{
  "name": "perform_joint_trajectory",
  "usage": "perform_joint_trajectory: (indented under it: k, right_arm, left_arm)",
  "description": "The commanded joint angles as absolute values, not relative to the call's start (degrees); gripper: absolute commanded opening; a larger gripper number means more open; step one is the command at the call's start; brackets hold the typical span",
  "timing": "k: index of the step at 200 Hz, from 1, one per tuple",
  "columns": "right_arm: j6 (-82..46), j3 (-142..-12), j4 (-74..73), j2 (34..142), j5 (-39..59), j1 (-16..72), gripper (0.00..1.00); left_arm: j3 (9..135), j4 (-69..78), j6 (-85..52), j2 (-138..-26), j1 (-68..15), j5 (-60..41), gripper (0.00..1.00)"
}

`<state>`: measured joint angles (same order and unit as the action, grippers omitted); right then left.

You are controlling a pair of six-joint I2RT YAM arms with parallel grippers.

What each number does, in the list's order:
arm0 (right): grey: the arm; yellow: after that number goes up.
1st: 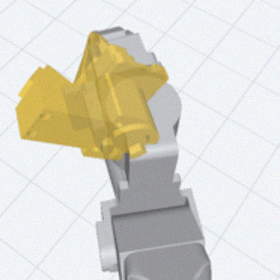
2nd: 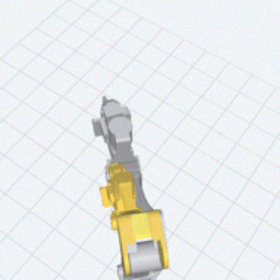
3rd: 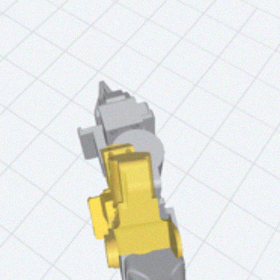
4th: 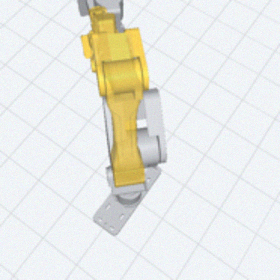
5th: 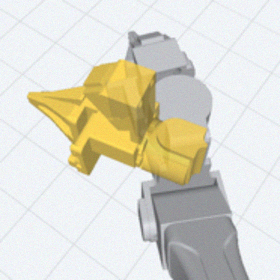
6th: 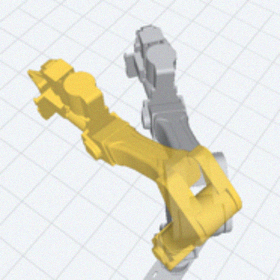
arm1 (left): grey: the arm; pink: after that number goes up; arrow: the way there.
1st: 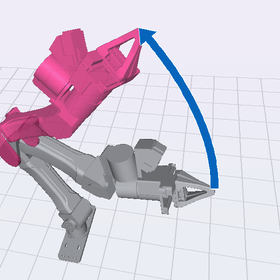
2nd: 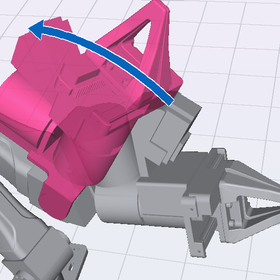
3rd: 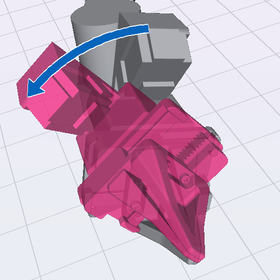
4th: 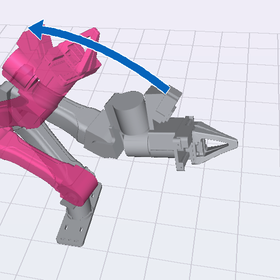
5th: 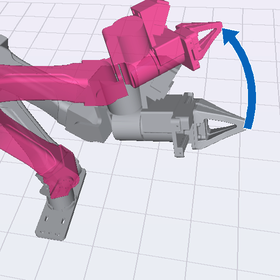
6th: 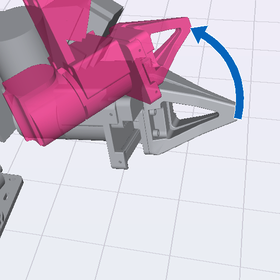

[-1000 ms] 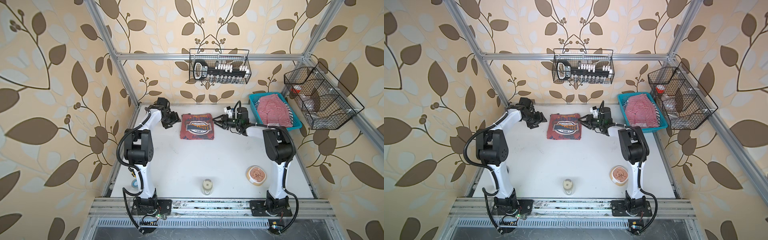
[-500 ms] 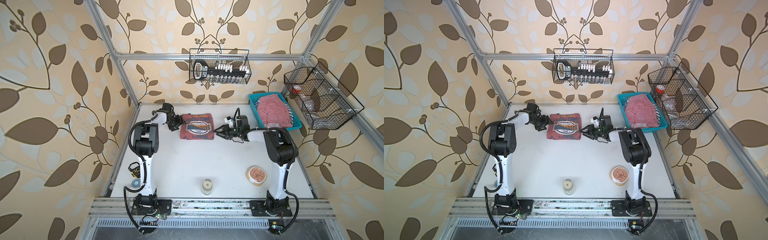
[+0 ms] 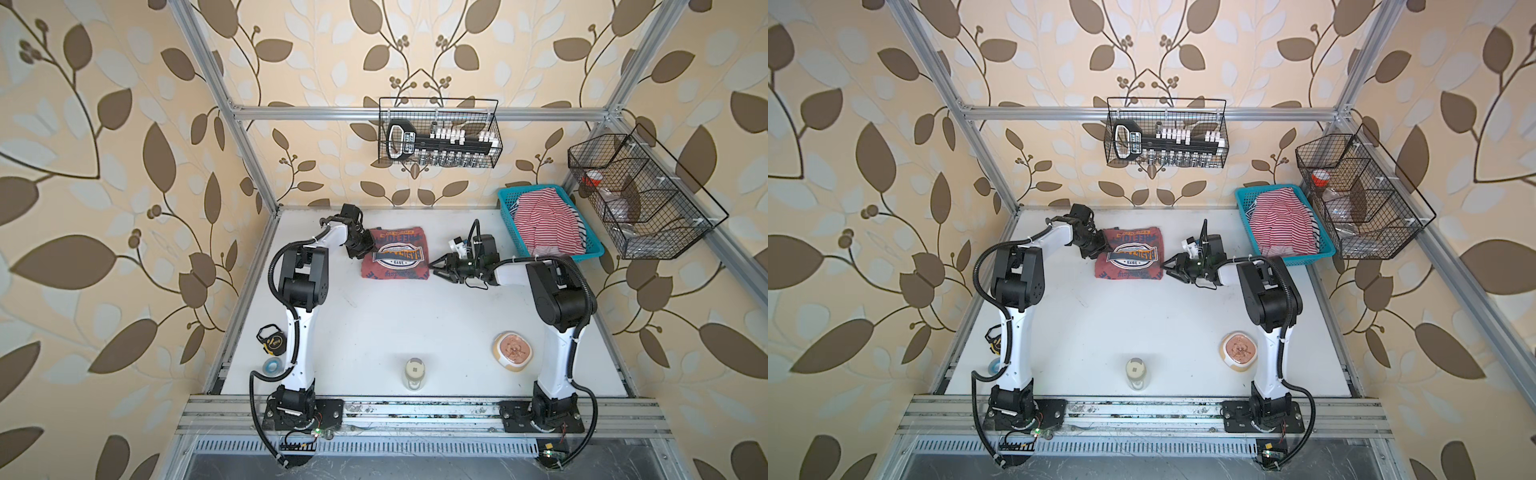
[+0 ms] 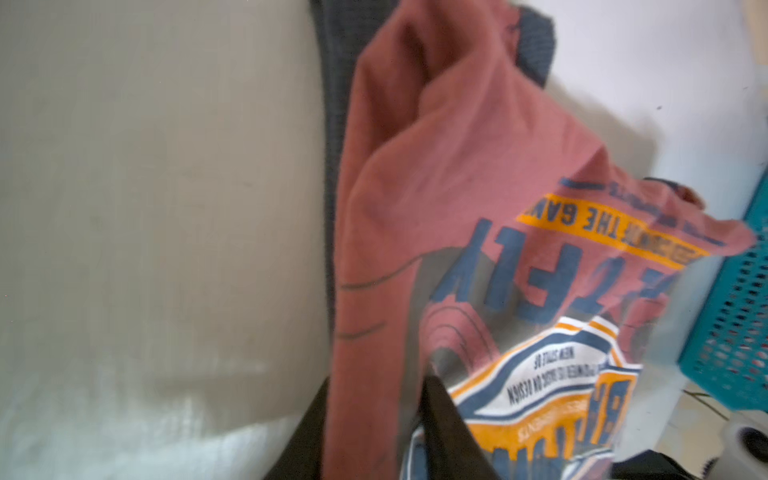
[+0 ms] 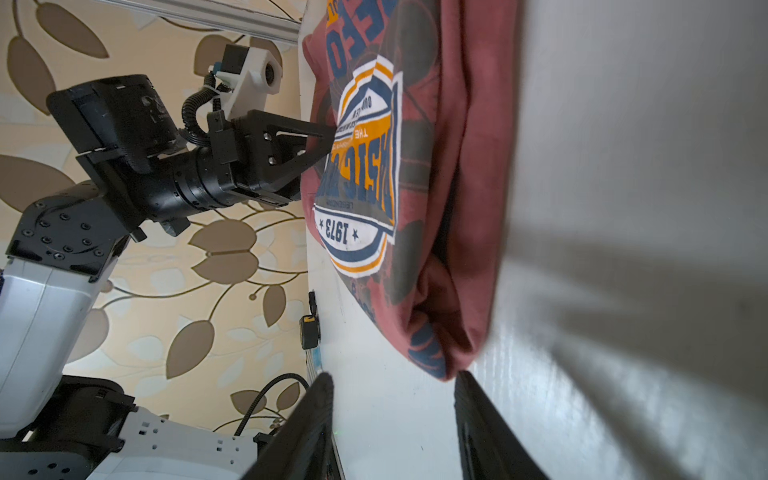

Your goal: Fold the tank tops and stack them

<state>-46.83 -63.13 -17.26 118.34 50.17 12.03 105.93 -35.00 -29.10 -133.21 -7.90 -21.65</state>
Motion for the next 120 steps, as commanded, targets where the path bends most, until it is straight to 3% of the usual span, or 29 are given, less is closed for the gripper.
perform_joint_trajectory:
  k: [1, 15, 49, 120]
  right_arm:
    - [-46.1, -61.3, -18.1, 116.2, 50.7, 11.5, 0.48]
    - [-46.1, -60.4, -18.5, 115.9, 50.9, 11.3, 0.48]
    - [-45.8, -58.1, -19.3, 114.6, 51.3, 10.3, 0.48]
    - [-46.4, -55.3, -22.2, 115.2, 52.5, 9.6, 0.46]
  left_arm:
    - [106.8, -43.8, -28.2, -137.2, -8.1, -14.5, 0.12]
    - [109.4, -46.2, -26.6, -137.7, -8.0, -11.8, 0.00]
    - [119.2, -53.7, -20.8, -139.7, -4.9, -6.8, 0.00]
    - [129.1, -56.7, -9.2, -141.4, 6.2, -8.3, 0.00]
